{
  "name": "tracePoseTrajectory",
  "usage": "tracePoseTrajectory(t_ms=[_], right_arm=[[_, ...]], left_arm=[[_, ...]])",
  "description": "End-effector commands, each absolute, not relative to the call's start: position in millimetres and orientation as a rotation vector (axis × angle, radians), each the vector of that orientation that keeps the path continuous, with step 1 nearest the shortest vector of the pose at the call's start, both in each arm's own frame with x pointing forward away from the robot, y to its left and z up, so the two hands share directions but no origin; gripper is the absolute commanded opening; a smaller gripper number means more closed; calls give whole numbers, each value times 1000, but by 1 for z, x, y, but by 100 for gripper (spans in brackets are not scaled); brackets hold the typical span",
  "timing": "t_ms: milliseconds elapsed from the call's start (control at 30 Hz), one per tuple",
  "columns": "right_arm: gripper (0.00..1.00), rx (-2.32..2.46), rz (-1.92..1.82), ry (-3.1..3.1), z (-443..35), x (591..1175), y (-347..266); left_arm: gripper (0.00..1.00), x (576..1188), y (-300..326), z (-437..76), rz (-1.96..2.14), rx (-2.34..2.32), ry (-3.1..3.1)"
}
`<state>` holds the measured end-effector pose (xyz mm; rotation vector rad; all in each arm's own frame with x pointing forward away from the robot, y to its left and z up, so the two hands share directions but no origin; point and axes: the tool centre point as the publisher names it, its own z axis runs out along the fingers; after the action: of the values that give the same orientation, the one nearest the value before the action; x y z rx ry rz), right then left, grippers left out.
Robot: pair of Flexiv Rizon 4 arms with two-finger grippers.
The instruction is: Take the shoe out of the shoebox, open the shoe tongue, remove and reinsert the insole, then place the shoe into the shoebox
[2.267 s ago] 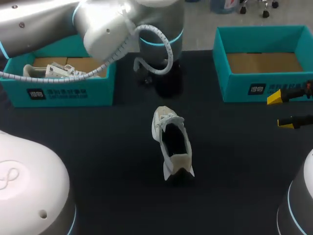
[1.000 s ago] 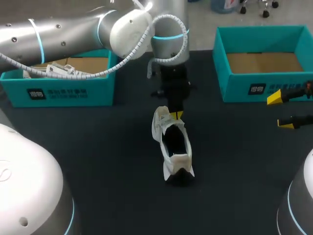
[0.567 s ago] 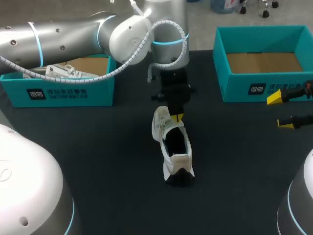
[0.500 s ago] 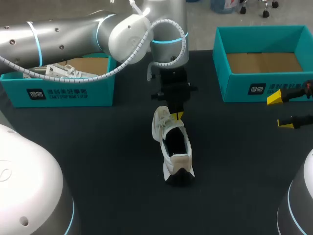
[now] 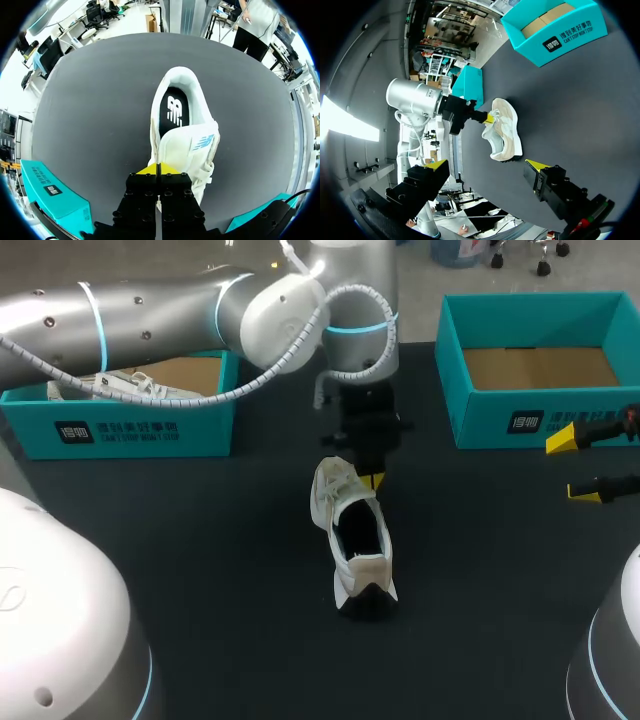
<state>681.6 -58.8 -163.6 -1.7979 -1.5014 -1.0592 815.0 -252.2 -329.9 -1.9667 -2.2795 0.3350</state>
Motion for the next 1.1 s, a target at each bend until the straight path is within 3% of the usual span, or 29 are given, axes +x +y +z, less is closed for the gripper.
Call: tracePoseTrajectory(t_ms=[33,1100], right_arm=[[100,-1801,-1056,-1501,-164,681,-58],[100,-1801,-1056,-1501,-164,681,-58]], left_arm=[[0,812,-248,-331,315,-1968,-2258],[0,791,-225,-321,298,-1903,-2440]])
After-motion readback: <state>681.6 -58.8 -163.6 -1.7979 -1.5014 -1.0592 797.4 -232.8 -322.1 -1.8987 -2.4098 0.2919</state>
